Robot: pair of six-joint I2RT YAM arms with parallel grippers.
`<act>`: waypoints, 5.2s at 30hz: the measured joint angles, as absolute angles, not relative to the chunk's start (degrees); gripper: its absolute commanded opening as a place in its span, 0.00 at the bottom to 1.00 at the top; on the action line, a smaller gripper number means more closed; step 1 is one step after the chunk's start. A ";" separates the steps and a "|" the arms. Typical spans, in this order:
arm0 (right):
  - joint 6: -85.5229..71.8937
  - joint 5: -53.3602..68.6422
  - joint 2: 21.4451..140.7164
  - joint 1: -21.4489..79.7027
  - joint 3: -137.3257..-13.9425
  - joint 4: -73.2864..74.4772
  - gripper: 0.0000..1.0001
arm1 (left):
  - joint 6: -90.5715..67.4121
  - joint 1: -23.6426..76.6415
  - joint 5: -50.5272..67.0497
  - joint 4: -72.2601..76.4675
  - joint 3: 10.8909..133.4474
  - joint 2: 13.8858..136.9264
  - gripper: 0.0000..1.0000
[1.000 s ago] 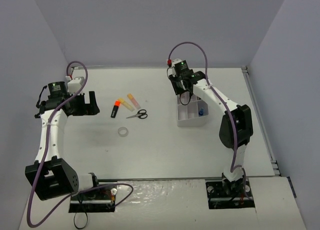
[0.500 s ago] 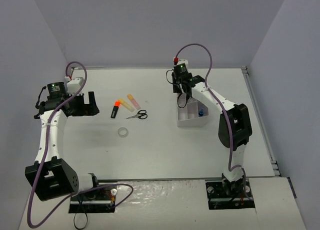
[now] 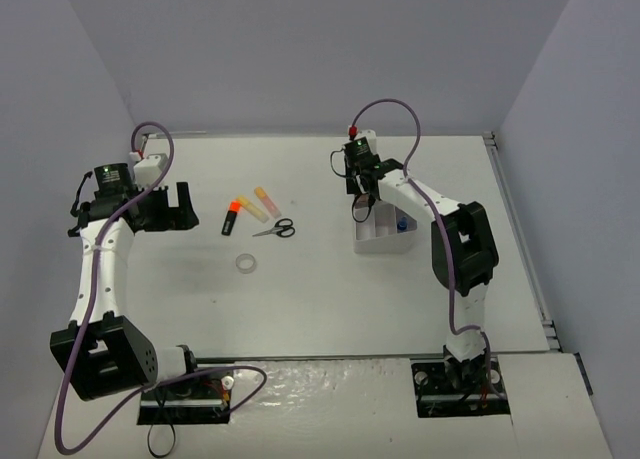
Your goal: Sort the stationery into containers
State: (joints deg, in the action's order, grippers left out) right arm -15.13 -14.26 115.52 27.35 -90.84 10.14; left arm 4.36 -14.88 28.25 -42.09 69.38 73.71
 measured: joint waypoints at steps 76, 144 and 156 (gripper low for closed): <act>-9.03 10.06 97.61 31.84 -89.39 9.14 0.75 | 9.66 9.02 19.83 -42.51 77.82 98.30 0.00; -21.37 -17.72 90.39 35.62 -68.64 13.77 0.00 | 1.30 8.12 18.37 -43.24 84.44 85.23 0.97; -21.71 -17.45 95.79 35.59 -68.01 11.74 0.57 | 1.32 8.12 18.35 -43.24 84.16 85.23 0.97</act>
